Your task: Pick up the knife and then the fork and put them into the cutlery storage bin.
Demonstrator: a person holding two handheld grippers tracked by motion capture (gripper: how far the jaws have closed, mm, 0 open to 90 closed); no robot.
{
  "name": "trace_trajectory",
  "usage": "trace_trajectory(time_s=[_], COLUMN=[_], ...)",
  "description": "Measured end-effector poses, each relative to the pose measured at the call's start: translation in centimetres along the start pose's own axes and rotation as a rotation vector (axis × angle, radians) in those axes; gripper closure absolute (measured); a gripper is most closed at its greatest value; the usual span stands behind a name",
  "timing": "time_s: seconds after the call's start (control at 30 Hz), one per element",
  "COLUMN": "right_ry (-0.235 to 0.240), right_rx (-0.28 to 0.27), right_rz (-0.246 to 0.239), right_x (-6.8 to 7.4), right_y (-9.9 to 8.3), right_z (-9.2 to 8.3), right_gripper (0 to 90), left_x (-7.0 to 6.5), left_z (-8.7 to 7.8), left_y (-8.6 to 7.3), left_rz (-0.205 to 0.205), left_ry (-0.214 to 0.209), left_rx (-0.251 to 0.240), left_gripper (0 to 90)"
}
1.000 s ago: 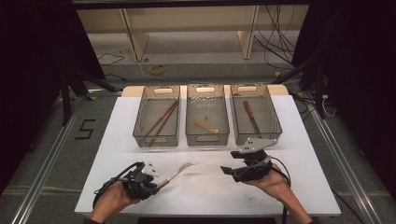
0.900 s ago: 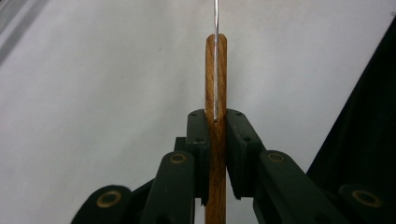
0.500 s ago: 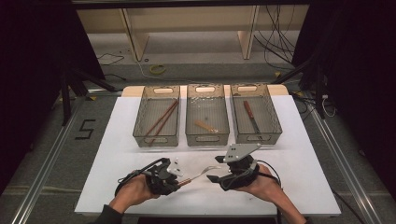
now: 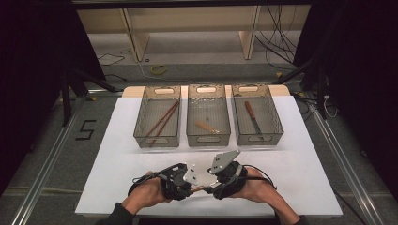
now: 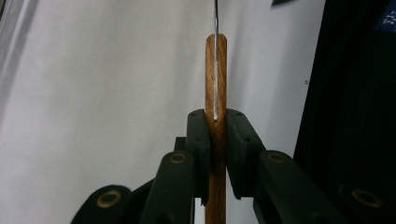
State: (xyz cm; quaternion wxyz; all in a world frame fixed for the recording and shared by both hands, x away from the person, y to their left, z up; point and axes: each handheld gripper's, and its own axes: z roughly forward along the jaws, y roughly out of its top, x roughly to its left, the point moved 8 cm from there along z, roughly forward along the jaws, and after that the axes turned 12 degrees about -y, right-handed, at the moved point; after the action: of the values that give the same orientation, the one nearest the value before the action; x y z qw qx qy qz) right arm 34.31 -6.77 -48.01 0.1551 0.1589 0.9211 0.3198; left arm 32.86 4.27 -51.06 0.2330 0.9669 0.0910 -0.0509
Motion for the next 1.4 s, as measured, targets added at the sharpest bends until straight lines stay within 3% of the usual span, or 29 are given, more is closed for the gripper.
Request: trace_trajectory(time_s=[0.23, 0.47, 0.5, 0.6, 0.77, 0.87, 1.2, 1.4], right_ry=[0.045, 0.061, 0.061, 0.069, 0.099, 0.116, 0.163, 0.166], right_rx=[0.048, 0.064, 0.063, 0.071, 0.09, 0.091, 0.118, 0.087], right_rz=[-0.075, -0.085, -0.091, -0.068, -0.101, -0.119, -0.107, -0.105], right_x=[1.3, 1.9, 2.0, 2.2, 2.6, 2.7, 3.2, 3.1], right_y=[-0.7, -1.0, -1.0, -1.1, -1.5, -1.6, -2.1, -1.9], right_z=[1.1, 1.6, 1.7, 1.8, 1.9, 1.9, 2.1, 1.9], right_gripper=[48.1, 57.5, 59.1, 65.2, 74.9, 76.5, 80.5, 81.5], left_x=[-0.7, -1.3, -1.2, -1.3, -1.5, -1.7, -1.8, -1.6], left_z=[0.0, -0.2, -0.5, -0.4, -0.3, -0.1, 0.0, -0.5], left_y=[0.5, 1.0, 0.9, 1.0, 1.0, 1.0, 0.8, 0.9], left_rz=[0.047, 0.06, 0.083, 0.1, 0.111, 0.119, 0.161, 0.163], left_ry=[-0.004, -0.001, 0.0, 0.004, -0.007, -0.014, -0.019, -0.017], left_rx=[0.0, -0.024, 0.003, 0.01, 0.018, 0.012, 0.023, -0.012], left_gripper=[80.4, 80.4, 80.4, 80.4, 80.4, 80.4, 77.5, 75.6])
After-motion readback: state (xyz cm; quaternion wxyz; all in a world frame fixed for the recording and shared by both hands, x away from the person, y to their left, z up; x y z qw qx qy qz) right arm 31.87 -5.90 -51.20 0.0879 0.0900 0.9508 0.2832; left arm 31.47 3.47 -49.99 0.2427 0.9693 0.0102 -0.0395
